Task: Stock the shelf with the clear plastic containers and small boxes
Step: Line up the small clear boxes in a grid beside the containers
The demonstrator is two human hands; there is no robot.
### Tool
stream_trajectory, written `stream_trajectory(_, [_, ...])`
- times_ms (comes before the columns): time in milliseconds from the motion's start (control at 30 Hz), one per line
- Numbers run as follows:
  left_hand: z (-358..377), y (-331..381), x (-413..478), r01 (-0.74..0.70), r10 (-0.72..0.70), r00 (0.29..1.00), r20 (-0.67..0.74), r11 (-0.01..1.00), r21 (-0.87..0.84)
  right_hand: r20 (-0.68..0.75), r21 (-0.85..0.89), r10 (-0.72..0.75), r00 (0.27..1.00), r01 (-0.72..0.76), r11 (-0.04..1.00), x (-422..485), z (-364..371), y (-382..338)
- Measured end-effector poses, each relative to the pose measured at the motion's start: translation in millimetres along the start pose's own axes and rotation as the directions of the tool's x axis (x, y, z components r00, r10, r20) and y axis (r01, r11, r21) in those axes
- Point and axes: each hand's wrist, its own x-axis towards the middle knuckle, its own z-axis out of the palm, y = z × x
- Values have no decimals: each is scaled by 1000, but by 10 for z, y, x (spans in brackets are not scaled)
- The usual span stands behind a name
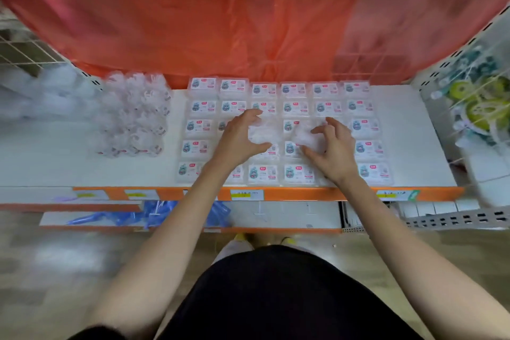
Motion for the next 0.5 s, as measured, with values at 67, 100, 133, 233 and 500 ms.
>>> stream_trajectory(67, [-6, 6, -14, 0, 0, 1000, -6, 1000, 17, -104, 113, 34, 994, -22, 993, 2, -17, -120])
stream_trajectory(100, [-12, 6, -24, -4, 4, 1000, -6, 1000, 28, -149, 184, 48, 988, -20, 983, 12, -17, -206])
stream_trajectory(133, [-23, 12, -38, -10, 11, 1000, -11, 999, 35, -170, 255, 64, 983, -19, 967, 25, -11, -305])
stream_trajectory(233, [-47, 28, -85, -17, 17, 999, -32, 1000, 19, -58, 457, 117, 991, -78, 886, 102, 33, -653])
stream_trajectory(500, [-100, -44, -187, -56, 57, 998, -17, 998, 32, 334, 728, 263, 905, -425, 537, 192, 208, -883])
